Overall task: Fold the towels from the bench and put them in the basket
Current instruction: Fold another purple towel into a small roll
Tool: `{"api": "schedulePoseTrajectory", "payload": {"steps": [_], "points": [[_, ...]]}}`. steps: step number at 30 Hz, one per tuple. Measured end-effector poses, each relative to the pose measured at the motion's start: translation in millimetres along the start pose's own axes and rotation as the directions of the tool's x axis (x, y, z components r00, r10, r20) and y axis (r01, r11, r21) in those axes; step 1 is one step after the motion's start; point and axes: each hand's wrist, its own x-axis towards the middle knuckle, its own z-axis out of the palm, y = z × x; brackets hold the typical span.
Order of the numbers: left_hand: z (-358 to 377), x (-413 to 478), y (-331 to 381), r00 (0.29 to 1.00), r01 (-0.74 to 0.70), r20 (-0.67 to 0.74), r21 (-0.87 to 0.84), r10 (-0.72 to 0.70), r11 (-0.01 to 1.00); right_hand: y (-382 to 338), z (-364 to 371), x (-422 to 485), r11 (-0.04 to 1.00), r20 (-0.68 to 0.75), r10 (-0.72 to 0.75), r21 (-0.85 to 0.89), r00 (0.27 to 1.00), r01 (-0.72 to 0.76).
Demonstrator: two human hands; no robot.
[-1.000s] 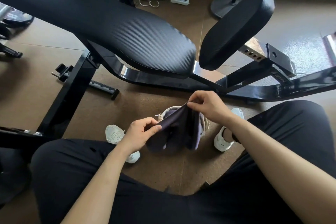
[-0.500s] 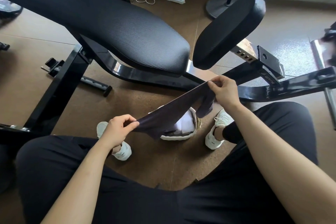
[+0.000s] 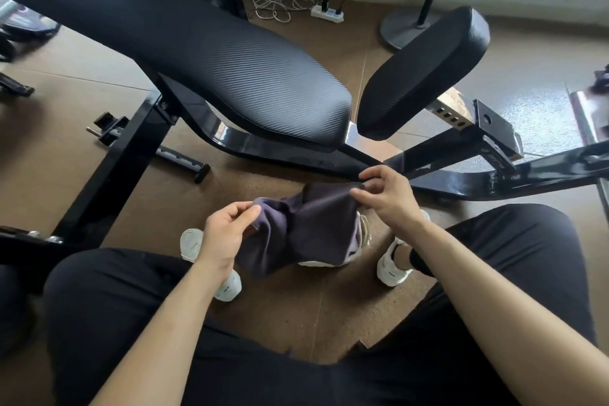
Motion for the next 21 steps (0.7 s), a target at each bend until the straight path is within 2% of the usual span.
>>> {"api": "schedulePoseTrajectory", "payload": {"steps": [5, 8, 13, 18, 21], "points": [[14, -15, 5, 0.997, -0.023, 0.068, -0.001, 0.023, 1.000, -22, 24, -23, 0.987, 0.097, 0.063, 0.143, 0.993, -0.077], [26, -24, 7, 0.998, -0.043, 0.048, -0.019, 0.043, 0.999, -31, 37, -37, 0.975, 0.098, 0.070, 0.202, 0.993, -0.088], [39, -32, 2, 0.995, -0.083, 0.054, -0.010, 0.084, 0.996, -28, 58, -58, 0.985, 0.097, 0.021, 0.170, 0.995, -0.037], [46, -35, -3, 0.984, -0.083, 0.155, -0.014, 0.084, 0.996, -31, 64, -67, 0.991, 0.139, -0.056, 0.128, 0.989, 0.038], [48, -36, -2, 0.985, -0.089, 0.148, -0.002, 0.088, 0.996, -27, 63, -68, 0.992, 0.126, -0.084, 0.102, 0.988, 0.071]]}}
